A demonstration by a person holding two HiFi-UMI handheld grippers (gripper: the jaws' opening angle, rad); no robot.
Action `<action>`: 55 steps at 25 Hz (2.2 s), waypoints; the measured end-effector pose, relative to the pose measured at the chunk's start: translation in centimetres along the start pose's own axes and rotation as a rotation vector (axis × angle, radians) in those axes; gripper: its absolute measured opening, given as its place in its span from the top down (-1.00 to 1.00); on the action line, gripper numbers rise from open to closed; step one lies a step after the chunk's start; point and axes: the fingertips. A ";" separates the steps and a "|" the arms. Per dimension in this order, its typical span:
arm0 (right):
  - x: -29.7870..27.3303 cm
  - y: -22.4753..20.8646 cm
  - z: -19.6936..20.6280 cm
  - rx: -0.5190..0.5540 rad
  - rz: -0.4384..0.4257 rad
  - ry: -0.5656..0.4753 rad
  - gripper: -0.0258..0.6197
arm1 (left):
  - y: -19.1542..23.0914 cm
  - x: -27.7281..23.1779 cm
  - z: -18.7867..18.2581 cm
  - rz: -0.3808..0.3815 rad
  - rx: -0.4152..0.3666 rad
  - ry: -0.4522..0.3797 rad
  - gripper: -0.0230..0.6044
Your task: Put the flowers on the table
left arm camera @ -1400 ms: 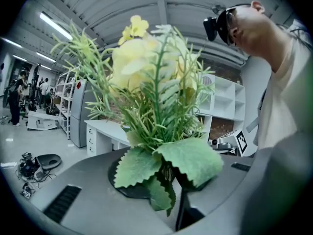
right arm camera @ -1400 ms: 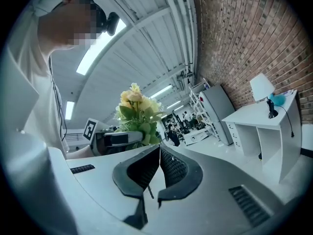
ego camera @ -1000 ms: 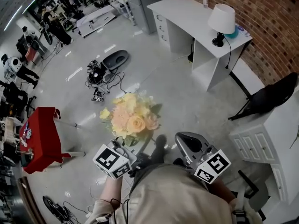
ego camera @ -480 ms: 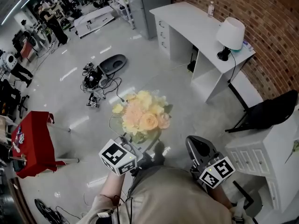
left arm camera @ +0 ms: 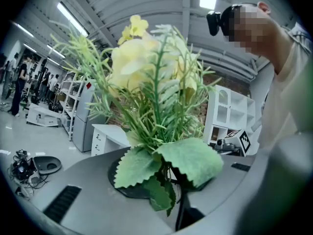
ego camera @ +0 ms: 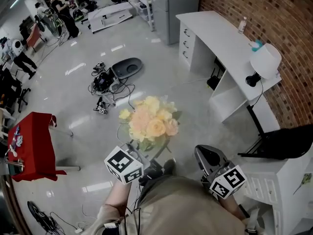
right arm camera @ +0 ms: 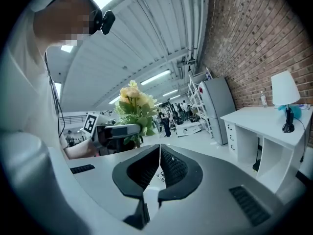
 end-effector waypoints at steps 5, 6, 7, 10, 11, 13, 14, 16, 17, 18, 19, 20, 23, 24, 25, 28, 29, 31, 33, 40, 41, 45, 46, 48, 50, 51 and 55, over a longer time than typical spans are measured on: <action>-5.0 -0.7 -1.7 0.027 -0.037 0.018 0.85 | 4.4 0.5 -1.6 -0.030 0.004 -0.028 0.56; -5.8 -0.8 -1.9 0.036 -0.042 0.019 0.85 | 5.1 0.5 -1.7 -0.033 0.002 -0.029 0.56; -6.6 -1.0 -2.1 0.046 -0.046 0.019 0.85 | 5.8 0.4 -1.8 -0.036 0.000 -0.031 0.56; -8.5 -1.2 -2.3 0.065 -0.052 0.032 0.85 | 7.7 0.0 -2.3 -0.044 0.000 -0.038 0.56; -9.0 -1.3 -2.1 0.063 -0.052 0.044 0.85 | 8.3 -0.2 -2.4 -0.043 0.002 -0.040 0.56; -9.9 -1.7 -2.0 0.048 -0.054 0.068 0.85 | 9.2 -0.6 -2.6 -0.036 0.005 -0.040 0.56; -10.2 -2.0 -2.0 0.041 -0.053 0.077 0.85 | 9.5 -0.9 -2.6 -0.032 0.006 -0.036 0.56; -10.7 -2.6 -2.0 0.034 -0.045 0.089 0.85 | 10.0 -1.5 -2.3 -0.023 0.009 -0.023 0.56; -10.8 -3.0 -1.8 0.035 -0.038 0.098 0.85 | 10.2 -1.8 -2.0 -0.021 0.011 -0.016 0.56; -11.0 -3.3 -1.7 0.036 -0.032 0.110 0.85 | 10.5 -2.1 -1.8 -0.021 0.014 -0.012 0.56; -11.2 -3.6 -1.5 0.037 -0.029 0.120 0.85 | 10.7 -2.4 -1.7 -0.022 0.017 -0.009 0.56; -11.4 -3.8 -1.5 0.037 -0.030 0.126 0.85 | 10.9 -2.6 -1.6 -0.022 0.020 -0.008 0.56; -12.0 -4.3 -1.4 0.038 -0.038 0.134 0.85 | 11.2 -3.0 -1.5 -0.022 0.020 -0.009 0.56; -12.3 -4.4 -1.5 0.041 -0.043 0.137 0.85 | 11.3 -3.0 -1.5 -0.026 0.019 -0.009 0.56; -12.6 -4.4 -1.5 0.046 -0.052 0.142 0.85 | 11.4 -3.0 -1.5 -0.033 0.018 -0.009 0.56; -13.8 -4.9 -1.8 0.062 -0.094 0.150 0.85 | 12.0 -3.4 -1.6 -0.060 0.021 -0.011 0.56; -14.2 -5.2 -1.9 0.065 -0.108 0.149 0.85 | 12.3 -3.6 -1.7 -0.069 0.020 -0.009 0.56; -15.0 -6.0 -2.4 0.063 -0.131 0.145 0.85 | 12.8 -4.2 -1.9 -0.090 0.015 -0.001 0.56; -15.8 -7.0 -2.8 0.053 -0.153 0.142 0.85 | 13.4 -5.0 -2.2 -0.111 0.012 0.006 0.56; -16.8 -11.4 -4.5 0.022 -0.192 0.129 0.85 | 14.1 -10.0 -3.5 -0.136 -0.038 0.047 0.56; -16.9 -12.1 -4.8 0.018 -0.194 0.128 0.85 | 14.2 -10.8 -3.7 -0.136 -0.036 0.048 0.56; -16.7 -15.6 -5.7 -0.007 -0.186 0.123 0.85 | 14.4 -14.2 -4.0 -0.130 -0.027 0.077 0.56; -16.6 -16.4 -5.9 -0.015 -0.181 0.121 0.85 | 14.4 -15.1 -4.1 -0.128 -0.029 0.087 0.56; -16.5 -18.1 -6.4 -0.032 -0.171 0.110 0.85 | 14.6 -16.8 -4.4 -0.124 -0.036 0.100 0.56; -16.4 -19.6 -7.0 -0.040 -0.165 0.097 0.85 | 14.8 -18.5 -4.9 -0.121 -0.050 0.109 0.56; -16.4 -20.4 -7.2 -0.042 -0.163 0.092 0.85 | 14.8 -19.3 -5.2 -0.120 -0.058 0.114 0.56; -16.3 -23.4 -8.1 -0.051 -0.166 0.079 0.85 | 14.9 -22.7 -5.9 -0.114 -0.072 0.124 0.56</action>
Point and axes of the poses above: the fingertips, and each gripper's own axes: x backward along the fingers, y to its left, z out of its underside, and after that the axes turned 1 degree about -z, right-handed
